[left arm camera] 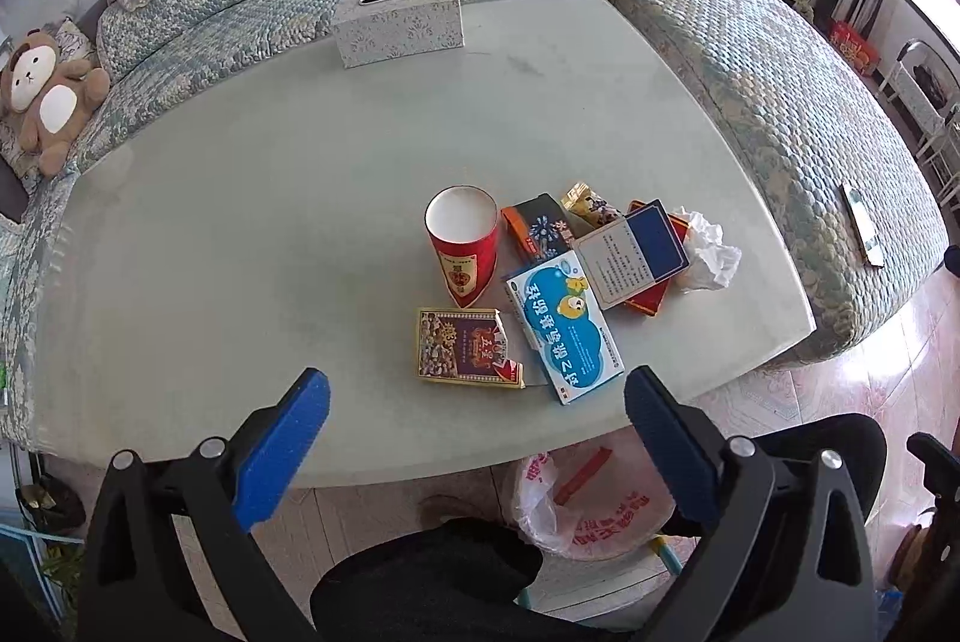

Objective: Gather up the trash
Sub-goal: 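Grasp the red paper cup with the left tool while the right tool grasps the white-blue medicine box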

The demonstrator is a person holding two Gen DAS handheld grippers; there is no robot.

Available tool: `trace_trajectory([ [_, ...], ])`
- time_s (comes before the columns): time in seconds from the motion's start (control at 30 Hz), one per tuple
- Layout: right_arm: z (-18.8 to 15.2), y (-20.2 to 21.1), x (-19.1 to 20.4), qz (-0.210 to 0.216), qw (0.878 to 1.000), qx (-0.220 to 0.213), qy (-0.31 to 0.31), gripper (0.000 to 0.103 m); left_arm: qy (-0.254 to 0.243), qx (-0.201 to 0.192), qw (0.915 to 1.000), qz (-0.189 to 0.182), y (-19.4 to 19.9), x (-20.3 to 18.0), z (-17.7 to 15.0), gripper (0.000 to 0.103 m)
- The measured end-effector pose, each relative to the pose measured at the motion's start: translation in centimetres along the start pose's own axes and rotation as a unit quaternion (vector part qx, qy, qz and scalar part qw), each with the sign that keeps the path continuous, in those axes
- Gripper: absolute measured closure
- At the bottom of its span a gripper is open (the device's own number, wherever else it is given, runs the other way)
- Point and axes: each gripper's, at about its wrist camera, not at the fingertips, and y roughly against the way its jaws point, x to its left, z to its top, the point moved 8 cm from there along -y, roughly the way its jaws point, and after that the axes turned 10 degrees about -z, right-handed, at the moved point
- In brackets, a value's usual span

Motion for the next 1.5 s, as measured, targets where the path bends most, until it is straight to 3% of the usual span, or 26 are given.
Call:
trace_trajectory([
  [0.17,1.3,-2.6,0.9,0.045,0.997,0.021,0.066,0.006,-0.024,0.037,0.9990,-0.003,-3.3,0.2,1.7,0.007],
  [0.4,2.6,-6.3,2.0,0.070,0.985,0.033,0.154,0.006,-0.053,0.072,0.9960,-0.005,-7.3,0.4,4.0,0.007],
  [0.63,2.9,-10.4,2.8,0.106,0.972,0.054,0.202,0.006,-0.072,0.109,0.9914,-0.002,-11.2,1.2,5.5,0.007],
  [0.9,1.5,-15.6,4.6,0.109,0.954,0.092,0.264,0.006,-0.086,0.130,0.9877,-0.007,-15.3,2.0,6.4,0.007],
  [1.3,-0.5,-21.5,6.1,0.105,0.927,0.132,0.335,0.006,-0.078,0.139,0.9867,-0.029,-18.4,3.5,7.3,0.007],
  [1.5,-1.2,-23.5,6.3,0.086,0.916,0.142,0.365,0.006,-0.077,0.146,0.9858,-0.030,-19.2,4.1,7.2,0.015],
])
